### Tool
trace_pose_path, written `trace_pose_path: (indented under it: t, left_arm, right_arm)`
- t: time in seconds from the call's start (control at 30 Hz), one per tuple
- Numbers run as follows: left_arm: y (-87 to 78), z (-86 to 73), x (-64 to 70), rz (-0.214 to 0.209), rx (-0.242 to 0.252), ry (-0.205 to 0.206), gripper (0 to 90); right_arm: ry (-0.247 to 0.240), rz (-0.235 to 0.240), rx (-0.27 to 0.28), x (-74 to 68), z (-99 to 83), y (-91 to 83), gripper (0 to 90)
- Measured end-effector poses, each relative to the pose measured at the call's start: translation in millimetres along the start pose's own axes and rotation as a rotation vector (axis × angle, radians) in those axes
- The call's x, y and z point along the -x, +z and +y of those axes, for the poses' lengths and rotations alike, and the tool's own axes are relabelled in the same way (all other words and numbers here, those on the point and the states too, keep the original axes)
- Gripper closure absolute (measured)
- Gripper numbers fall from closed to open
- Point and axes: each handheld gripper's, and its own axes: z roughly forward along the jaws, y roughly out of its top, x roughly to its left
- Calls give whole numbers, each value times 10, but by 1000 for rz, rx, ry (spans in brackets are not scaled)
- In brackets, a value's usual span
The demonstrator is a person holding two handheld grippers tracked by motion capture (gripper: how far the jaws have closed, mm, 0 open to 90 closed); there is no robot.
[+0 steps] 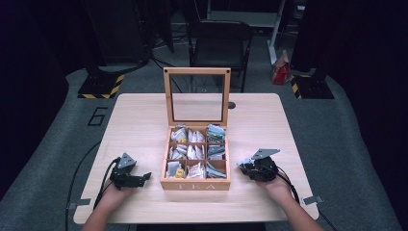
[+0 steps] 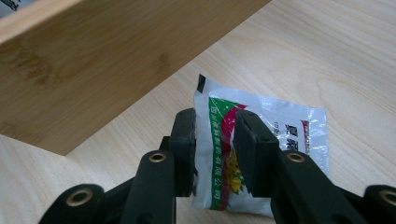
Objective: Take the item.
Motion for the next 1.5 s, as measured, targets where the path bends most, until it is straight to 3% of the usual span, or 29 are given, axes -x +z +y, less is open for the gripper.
trace_pose_path:
  t: [0.1,0.23,0.27,0.7,1.5]
  left_arm:
    - [0,0,0,0,0,0,149]
    - [0,0,0,0,0,0,149]
    - [0,0,0,0,0,0,150]
    - [0,0,0,0,0,0,149]
    - [0,0,0,0,0,1,149]
  right_arm:
    - [-12,7,4,1,6,-11,650]
    - [18,9,12,-22,28,-47,613]
    - [1,10,16,-8,34,-60,604]
    - [32,8,65,19,127,-234,537]
    - [135,-54,132,229,86,-417,522]
